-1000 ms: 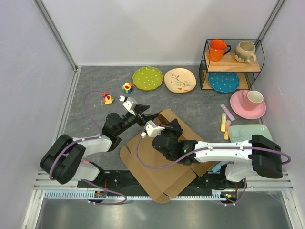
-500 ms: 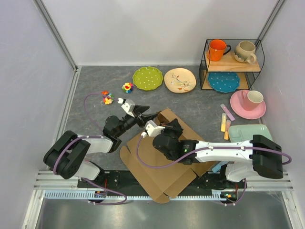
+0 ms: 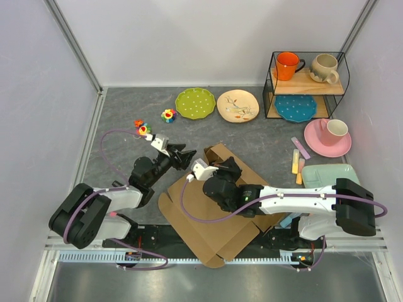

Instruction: Fold the paper box

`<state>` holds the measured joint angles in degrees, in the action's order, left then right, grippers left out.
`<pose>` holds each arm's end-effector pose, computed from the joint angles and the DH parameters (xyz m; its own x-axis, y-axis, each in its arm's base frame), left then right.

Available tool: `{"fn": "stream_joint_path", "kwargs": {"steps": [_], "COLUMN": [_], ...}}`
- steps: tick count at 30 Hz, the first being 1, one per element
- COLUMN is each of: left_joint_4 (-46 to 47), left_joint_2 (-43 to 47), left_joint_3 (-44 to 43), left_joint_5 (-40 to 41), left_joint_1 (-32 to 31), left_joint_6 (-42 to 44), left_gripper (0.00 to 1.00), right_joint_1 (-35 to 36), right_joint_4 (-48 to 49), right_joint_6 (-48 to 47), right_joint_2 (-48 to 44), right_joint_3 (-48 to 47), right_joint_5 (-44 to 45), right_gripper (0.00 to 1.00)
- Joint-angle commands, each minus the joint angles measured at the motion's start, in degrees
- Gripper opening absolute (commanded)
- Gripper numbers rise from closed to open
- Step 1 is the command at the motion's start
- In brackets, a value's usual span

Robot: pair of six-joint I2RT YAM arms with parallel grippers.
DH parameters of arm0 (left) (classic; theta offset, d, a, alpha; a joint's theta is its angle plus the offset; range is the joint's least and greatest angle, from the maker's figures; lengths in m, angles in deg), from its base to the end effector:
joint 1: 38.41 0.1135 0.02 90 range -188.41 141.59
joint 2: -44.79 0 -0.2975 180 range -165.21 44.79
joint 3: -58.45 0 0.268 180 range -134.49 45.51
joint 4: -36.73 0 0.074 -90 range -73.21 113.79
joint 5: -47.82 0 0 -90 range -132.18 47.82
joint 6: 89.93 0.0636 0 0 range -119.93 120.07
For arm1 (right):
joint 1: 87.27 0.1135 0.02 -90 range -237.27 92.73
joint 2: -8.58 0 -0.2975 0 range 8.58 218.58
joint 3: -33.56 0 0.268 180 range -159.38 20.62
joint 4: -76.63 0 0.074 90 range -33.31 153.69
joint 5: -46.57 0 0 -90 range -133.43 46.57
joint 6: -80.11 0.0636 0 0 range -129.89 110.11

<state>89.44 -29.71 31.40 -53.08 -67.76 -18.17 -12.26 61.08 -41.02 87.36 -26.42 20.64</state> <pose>0.2186 -0.1367 0.2153 -0.1261 -0.2817 -0.9512 0.6380 0.7112 -0.2952 0.1328 0.2749 0.2615 -0.0058 -0.8958 -0.4444 -0.2726 0.4290 -0.8612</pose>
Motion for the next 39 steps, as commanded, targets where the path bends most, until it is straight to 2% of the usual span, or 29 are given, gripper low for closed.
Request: {"fn": "stream_joint_path", "kwargs": {"steps": [1,10,15,23,28,39], "left_joint_4": [-0.6,10.9,16.5,19.6,25.9,26.7], "left_joint_2": [-2.8,-10.7,-14.7,-19.2,-22.5,-19.3], "left_joint_3": [-2.3,-4.3,-6.2,-9.9,-11.5,-9.7], "left_joint_5": [-7.2,-14.6,-15.4,-18.3,-21.1,-24.3], "left_joint_1": [-0.4,-1.1,-1.0,-1.1,-1.0,-0.9], "left_joint_6": [-0.9,-5.5,-6.5,-8.4,-12.8,-11.7], "left_gripper": [0.68,0.78,0.79,0.79,0.79,0.81], "right_joint_1": [0.2,0.2,0.3,0.3,0.2,-1.1], "right_joint_4": [-0.8,-1.0,-1.5,-2.0,-2.3,-2.4], "right_joint_6": [4.2,4.0,4.1,4.5,4.4,4.7], "right_joint_2": [0.5,1.0,1.7,2.3,2.9,2.2], "right_joint_3": [1.7,1.3,0.6,0.5,0.4,-0.1], "right_joint_5": [-7.1,-7.1,-7.3,-7.7,-7.6,-7.9], "right_gripper": [0.00,0.00,0.00,0.00,0.00,0.00]}}
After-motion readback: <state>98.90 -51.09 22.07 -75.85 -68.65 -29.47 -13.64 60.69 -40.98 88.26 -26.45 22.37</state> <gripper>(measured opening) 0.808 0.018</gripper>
